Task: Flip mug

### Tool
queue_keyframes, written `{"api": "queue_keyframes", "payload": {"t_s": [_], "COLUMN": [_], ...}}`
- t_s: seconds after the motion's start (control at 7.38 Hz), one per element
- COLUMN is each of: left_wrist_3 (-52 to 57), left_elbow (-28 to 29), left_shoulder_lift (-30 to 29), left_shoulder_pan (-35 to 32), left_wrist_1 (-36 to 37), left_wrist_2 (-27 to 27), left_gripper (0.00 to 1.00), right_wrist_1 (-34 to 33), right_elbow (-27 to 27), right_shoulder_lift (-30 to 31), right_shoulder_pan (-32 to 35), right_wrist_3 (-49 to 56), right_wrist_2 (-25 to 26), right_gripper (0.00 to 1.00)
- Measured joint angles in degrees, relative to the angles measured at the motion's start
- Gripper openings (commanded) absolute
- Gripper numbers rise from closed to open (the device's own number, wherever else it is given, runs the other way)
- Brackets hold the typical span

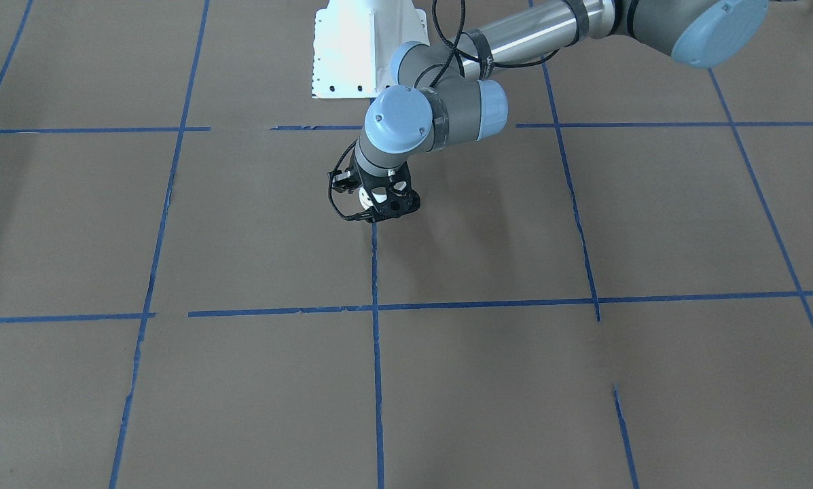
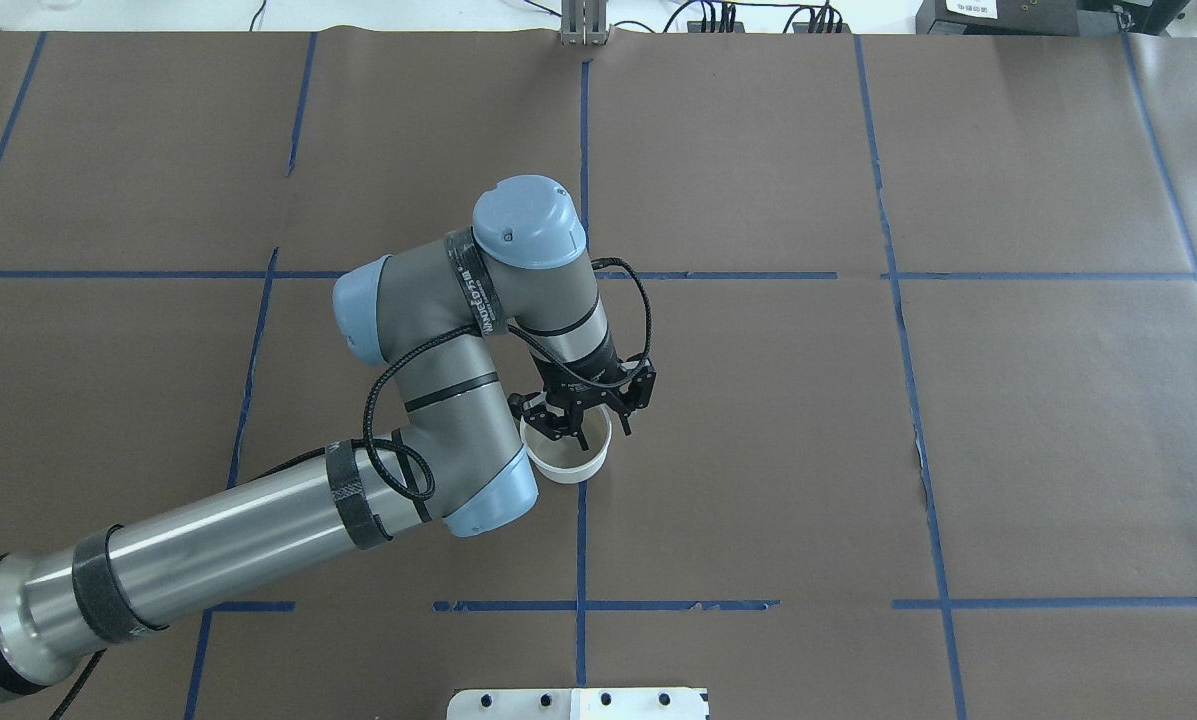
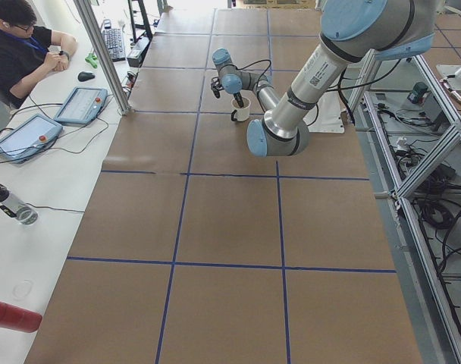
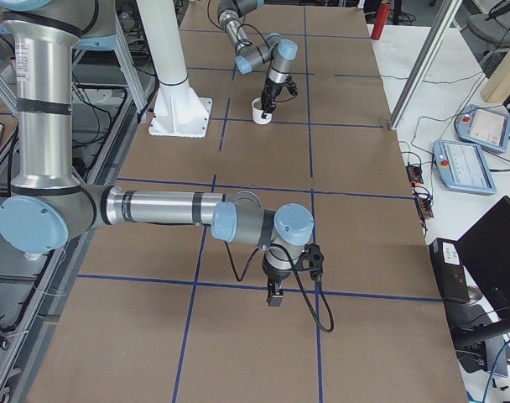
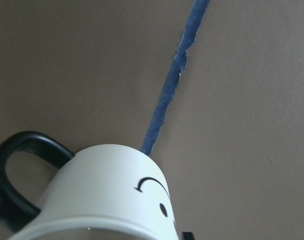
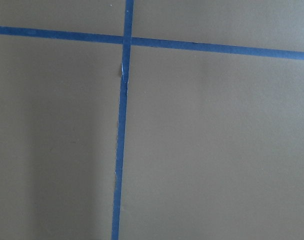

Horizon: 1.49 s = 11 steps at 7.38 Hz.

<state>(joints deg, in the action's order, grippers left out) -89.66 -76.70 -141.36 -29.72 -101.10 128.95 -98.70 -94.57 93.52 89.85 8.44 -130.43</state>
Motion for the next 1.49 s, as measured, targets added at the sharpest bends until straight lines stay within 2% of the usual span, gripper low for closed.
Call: {"api": "queue_keyframes", "payload": {"t_s": [0.27,0.68,1.08,1.49], "left_wrist_3": [-0.32,1.94,17.66,39.30], "left_elbow": [-3.09,-12.83,-23.81,-28.16], "left_shoulder_lift": [0.19,1.69,13.12,27.28], "left_shoulder_pan": [-0.69,-3.97,-10.78,-21.48], "left_wrist_1": [1.04,8.49,11.09,11.20], "left_wrist_2": [-0.34,-0.44,-0.54,-0.74], "left_gripper": [1.00,1.00,1.00,1.00], "right_wrist_1": [0.00,0.00,0.00,0.00], "right_elbow": [0.00,0.00,0.00,0.00], "right_shoulder_lift": [0.00,0.00,0.00,0.00], "right_shoulder_pan": [-0.01,-0.02,-0.02,-0.02], "right_wrist_3": [0.00,0.00,0.00,0.00], "right_wrist_2": [0.00,0.00,0.00,0.00], "right_gripper": [1.00,1.00,1.00,1.00]}}
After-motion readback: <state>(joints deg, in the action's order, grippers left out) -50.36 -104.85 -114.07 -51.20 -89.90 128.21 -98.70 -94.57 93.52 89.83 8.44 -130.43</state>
